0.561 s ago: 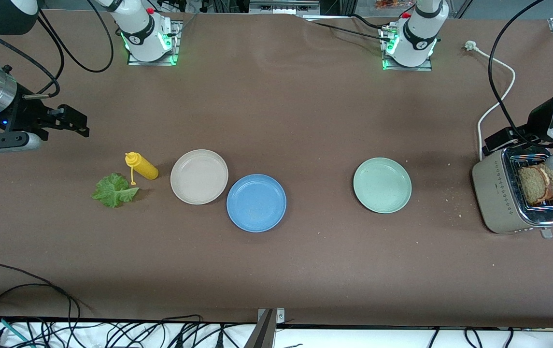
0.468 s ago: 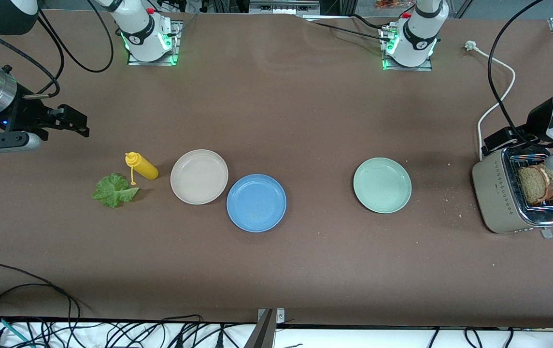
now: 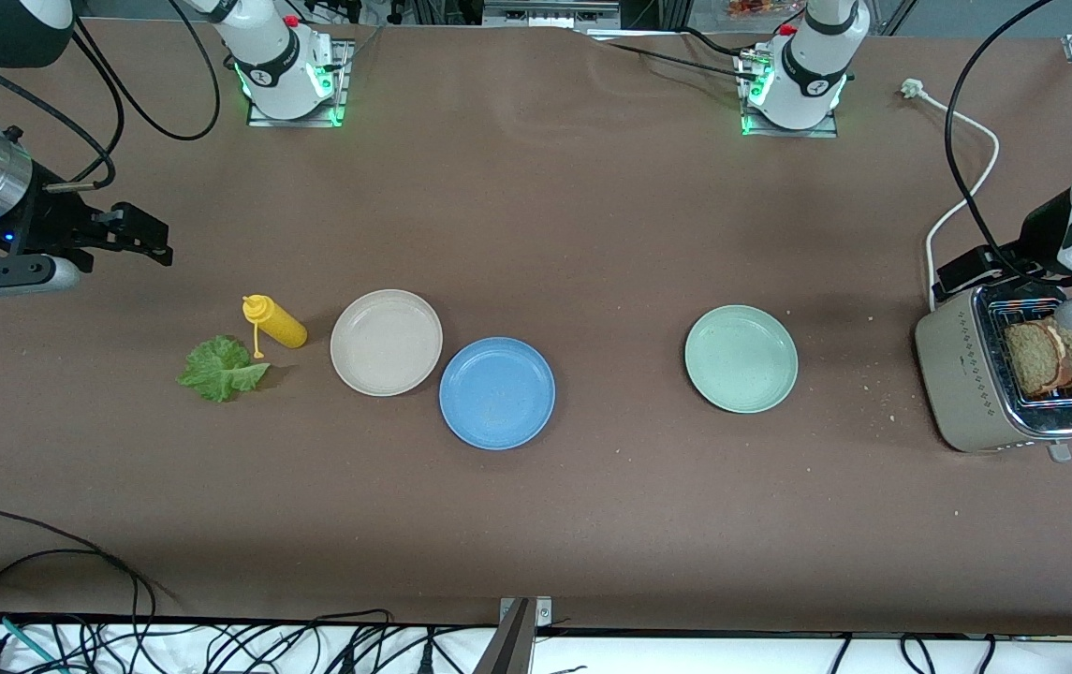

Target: Make sandwich in blue plate with both arms

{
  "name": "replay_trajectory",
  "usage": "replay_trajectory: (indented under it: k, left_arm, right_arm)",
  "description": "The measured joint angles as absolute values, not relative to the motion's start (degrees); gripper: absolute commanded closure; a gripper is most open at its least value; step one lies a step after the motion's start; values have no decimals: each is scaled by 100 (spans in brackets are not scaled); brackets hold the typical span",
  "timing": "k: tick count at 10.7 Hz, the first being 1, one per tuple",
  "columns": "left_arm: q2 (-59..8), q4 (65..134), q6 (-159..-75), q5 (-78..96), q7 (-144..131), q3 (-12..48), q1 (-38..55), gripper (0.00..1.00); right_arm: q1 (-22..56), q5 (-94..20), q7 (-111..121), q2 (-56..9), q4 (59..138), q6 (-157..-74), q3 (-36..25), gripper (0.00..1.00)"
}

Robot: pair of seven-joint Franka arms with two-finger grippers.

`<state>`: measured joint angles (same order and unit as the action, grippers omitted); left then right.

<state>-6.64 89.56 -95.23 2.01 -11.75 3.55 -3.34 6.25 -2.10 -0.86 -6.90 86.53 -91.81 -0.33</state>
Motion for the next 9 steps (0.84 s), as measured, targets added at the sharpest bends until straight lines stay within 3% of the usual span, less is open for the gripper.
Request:
replay_trajectory:
  k: [9]
  left_arm:
    - [-664,8945,-9523,201,-1175,357,-334,0]
  right_arm:
    - [630,37,-86,-703,8653,-9181,-33,0]
